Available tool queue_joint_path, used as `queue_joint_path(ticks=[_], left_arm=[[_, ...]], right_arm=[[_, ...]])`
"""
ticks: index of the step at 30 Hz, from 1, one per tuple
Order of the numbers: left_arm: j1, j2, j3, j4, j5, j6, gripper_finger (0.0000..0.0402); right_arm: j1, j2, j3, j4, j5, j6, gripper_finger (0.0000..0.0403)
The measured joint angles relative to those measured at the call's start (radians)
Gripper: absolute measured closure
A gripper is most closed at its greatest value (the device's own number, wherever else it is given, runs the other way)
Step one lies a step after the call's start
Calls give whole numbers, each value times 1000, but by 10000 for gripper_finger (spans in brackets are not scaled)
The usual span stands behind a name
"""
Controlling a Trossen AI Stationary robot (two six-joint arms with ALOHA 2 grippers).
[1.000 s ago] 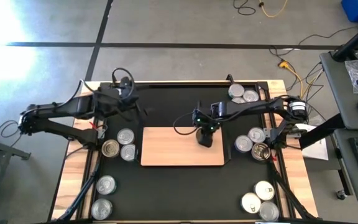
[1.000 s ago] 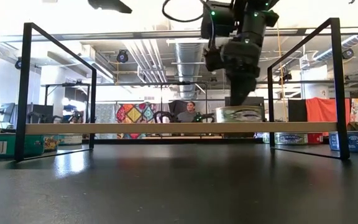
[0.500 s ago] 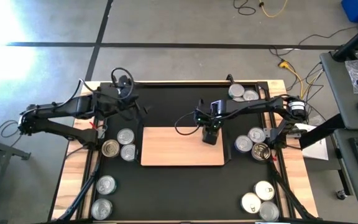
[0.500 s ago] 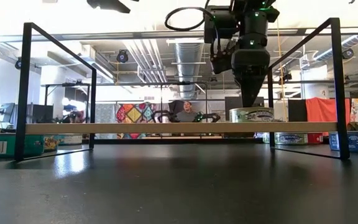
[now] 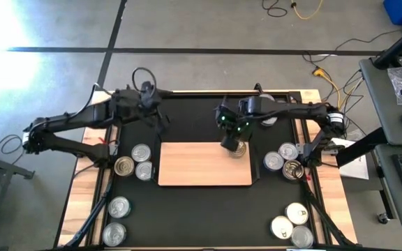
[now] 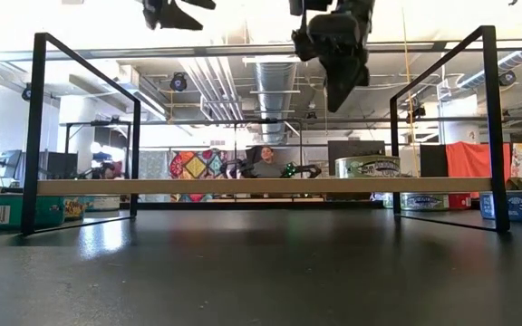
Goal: Stack canned seafood by type on shelf
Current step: Stack the green tuna can on the green can
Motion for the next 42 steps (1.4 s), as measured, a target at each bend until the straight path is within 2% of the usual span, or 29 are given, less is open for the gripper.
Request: queue_joint_path(ticks=[4,9,12,17,22,29,35,40,42], left_arm=[[112,25,0,-2,124,-6,21],[200,60,0,-2,220,1,24],[227,94,0,0,306,19,24],[234,171,-7,44,457,75,25],[233,224,-8,88,582,156,25],[256,273,-3,108,603,224,25],[333,363,5,115,650,248,25],[408,468,66,119,657,273,25],[431,516,104,113,693,260,25]], right_arm=[[-64,-26,22,-64,17,56,390],[-157,-102,-16,-83,173,144,390],[-229,-149,-64,-80,213,215,390],[-352,-180,-182,-80,214,331,390],[-414,-179,-305,-51,214,457,390],[-494,-163,-458,14,201,522,390],[-578,-156,-539,76,189,532,390],[-618,-152,-589,190,238,533,390],[-632,-140,-610,237,239,533,390]])
